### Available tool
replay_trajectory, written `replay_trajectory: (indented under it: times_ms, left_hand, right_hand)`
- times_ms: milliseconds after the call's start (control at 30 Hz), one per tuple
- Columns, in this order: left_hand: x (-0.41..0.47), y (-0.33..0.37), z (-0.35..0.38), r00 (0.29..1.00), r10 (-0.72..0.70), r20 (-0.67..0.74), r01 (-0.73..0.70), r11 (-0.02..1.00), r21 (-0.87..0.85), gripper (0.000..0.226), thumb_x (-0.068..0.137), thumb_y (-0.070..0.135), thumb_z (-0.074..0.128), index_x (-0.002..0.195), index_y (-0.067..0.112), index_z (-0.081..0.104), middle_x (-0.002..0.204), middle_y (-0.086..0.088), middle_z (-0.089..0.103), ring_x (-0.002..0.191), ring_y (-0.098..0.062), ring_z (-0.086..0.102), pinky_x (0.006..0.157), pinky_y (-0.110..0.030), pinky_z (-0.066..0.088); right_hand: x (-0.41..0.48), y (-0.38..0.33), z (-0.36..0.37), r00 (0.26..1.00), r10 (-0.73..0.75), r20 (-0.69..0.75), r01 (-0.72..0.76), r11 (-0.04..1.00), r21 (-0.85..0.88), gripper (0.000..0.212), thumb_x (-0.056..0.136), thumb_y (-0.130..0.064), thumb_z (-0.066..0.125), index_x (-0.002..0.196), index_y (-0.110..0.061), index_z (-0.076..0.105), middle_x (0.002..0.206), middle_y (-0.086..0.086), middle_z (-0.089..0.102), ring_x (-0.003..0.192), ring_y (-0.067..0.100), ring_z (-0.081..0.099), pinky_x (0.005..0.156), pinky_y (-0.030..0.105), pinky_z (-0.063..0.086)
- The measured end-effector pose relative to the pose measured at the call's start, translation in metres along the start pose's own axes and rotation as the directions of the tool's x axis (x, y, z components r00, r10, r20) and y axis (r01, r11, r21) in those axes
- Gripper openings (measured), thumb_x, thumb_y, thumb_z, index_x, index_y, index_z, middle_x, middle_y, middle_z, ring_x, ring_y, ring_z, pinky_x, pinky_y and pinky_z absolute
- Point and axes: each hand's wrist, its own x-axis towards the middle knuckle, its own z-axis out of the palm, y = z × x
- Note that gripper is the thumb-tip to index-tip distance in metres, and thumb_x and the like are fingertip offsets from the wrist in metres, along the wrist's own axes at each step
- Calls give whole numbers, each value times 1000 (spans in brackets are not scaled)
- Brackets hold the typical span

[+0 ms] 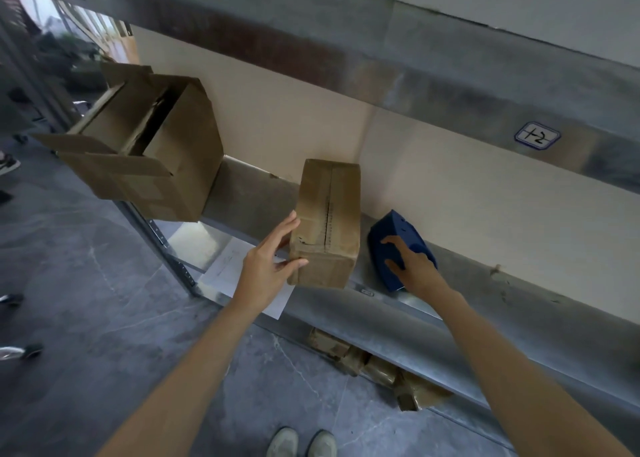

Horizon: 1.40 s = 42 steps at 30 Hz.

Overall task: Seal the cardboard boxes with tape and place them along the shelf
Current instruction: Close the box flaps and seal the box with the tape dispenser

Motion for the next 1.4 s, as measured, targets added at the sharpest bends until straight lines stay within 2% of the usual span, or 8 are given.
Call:
replay_trajectory:
  times_ms: [100, 267, 367, 467, 633, 867, 1100, 1400]
  left_hand:
    - [-1, 2, 0, 1000, -15, 4, 15, 1000, -15, 76, 81, 21, 77, 149, 20, 42, 153, 19, 39, 135, -6, 47, 95, -38, 56]
    - [0, 2, -1, 1000, -27, 8, 28, 999, -35, 78, 80, 17, 79, 149, 22, 42, 153, 21, 39, 135, -8, 47, 93, -39, 57]
    - [0, 3, -2, 1000, -29, 13, 29, 998, -53, 78, 79, 14, 80, 148, 21, 44, 152, 23, 40, 135, -6, 47, 91, -34, 58]
    - [0, 4, -5, 1000, -17, 6, 17, 998, -54, 77, 78, 13, 80, 147, 21, 46, 150, 25, 41, 133, -2, 48, 87, -29, 58]
    - [0, 10, -10, 998, 63, -4, -63, 998, -13, 75, 75, 15, 84, 143, 17, 51, 148, 24, 44, 131, -1, 48, 85, -23, 57]
    - [11, 14, -24, 983, 177, 50, -182, 974, 135, 66, 71, 31, 84, 130, 11, 63, 142, 8, 54, 136, -5, 45, 113, -27, 39]
    - [13, 10, -23, 959, 273, 78, -284, 925, 253, 57, 79, 32, 75, 127, 3, 63, 139, -1, 57, 125, -6, 56, 107, -20, 43]
    - [6, 10, -11, 962, 274, 0, -264, 927, 265, 59, 80, 30, 80, 129, 4, 61, 141, -2, 57, 128, -9, 55, 105, -22, 45]
  right_hand:
    - [-6, -1, -4, 997, -25, -67, 7, 966, -257, 51, 103, -39, 40, 150, -39, 19, 89, 9, 65, 66, 24, 61, 54, 35, 52]
    - [-27, -12, -19, 981, -52, -186, -18, 935, -355, 61, 101, -52, 35, 154, -41, 6, 90, 5, 62, 70, 23, 60, 56, 35, 53]
    - [-45, -23, -27, 939, -179, -294, 87, 949, -302, 57, 101, -47, 40, 153, -35, 21, 99, 6, 63, 75, 24, 62, 57, 35, 53]
    - [-58, -44, -29, 876, -311, -368, 283, 950, -129, 52, 98, -43, 51, 145, -25, 41, 121, 4, 61, 97, 23, 64, 75, 36, 55]
    - [-58, -81, -22, 810, -418, -412, 447, 894, -28, 55, 90, -46, 60, 136, -18, 52, 134, 0, 50, 116, 15, 54, 91, 29, 52]
    - [-43, -88, -4, 806, -415, -421, 453, 891, -11, 57, 84, -43, 70, 130, -12, 58, 132, 3, 51, 118, 17, 52, 96, 25, 47]
    - [-37, -86, -2, 750, -407, -521, 458, 888, -35, 34, 84, -31, 73, 109, -9, 67, 112, 4, 62, 105, 19, 59, 81, 30, 55]
    - [-38, -91, 0, 749, -377, -545, 450, 893, 1, 40, 79, -35, 79, 100, -3, 68, 107, 8, 64, 102, 21, 61, 81, 30, 56]
